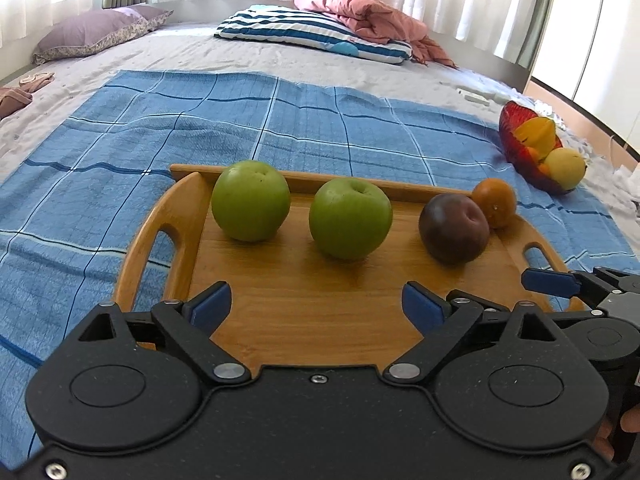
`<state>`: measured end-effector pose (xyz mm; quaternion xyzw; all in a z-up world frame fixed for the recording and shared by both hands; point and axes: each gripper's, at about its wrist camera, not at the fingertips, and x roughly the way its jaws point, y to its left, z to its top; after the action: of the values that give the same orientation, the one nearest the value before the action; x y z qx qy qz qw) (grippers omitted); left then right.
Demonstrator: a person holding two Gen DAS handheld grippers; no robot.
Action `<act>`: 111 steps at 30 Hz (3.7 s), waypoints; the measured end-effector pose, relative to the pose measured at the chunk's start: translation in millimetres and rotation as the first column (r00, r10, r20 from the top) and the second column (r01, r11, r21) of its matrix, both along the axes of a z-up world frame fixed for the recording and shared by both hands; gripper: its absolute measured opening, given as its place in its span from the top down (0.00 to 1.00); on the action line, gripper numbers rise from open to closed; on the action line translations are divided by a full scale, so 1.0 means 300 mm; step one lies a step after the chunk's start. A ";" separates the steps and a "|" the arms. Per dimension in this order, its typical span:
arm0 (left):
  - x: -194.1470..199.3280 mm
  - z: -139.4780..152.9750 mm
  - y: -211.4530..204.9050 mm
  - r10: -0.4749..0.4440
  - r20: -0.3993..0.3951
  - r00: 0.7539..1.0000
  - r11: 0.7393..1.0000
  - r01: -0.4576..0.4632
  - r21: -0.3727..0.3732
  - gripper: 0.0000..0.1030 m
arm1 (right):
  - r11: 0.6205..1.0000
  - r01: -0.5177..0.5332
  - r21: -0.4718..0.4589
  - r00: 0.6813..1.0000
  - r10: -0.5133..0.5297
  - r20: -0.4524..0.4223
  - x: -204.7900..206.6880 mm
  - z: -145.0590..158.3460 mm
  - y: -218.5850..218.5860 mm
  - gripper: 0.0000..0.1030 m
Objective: Organize fruits
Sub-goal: 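Pull both open grippers back off the tray toward the fruits on the blanket, then grasp an orange with the left gripper while the right gripper grasps another orange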
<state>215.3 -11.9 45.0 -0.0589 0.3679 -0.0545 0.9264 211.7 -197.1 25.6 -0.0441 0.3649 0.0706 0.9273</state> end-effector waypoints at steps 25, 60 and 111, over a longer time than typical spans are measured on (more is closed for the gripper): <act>-0.298 0.041 0.023 -0.056 0.062 0.997 0.998 0.054 0.026 0.07 | 0.997 0.016 0.079 0.998 -0.021 0.053 -0.237 0.045 -0.028 0.11; -0.599 0.001 0.076 -0.075 0.123 0.990 0.997 0.070 0.043 0.02 | 0.996 0.071 0.057 0.989 -0.078 0.123 -0.558 0.019 -0.017 0.07; -0.608 -0.097 0.102 -0.048 0.057 0.997 0.998 0.046 0.046 0.51 | 0.993 -0.059 0.101 0.993 0.048 0.111 -0.718 -0.080 0.086 0.46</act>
<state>32.8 18.6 15.8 -0.0281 0.3431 -0.0698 0.9363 -3.7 -171.2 1.5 -0.0094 0.3084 0.1117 0.9446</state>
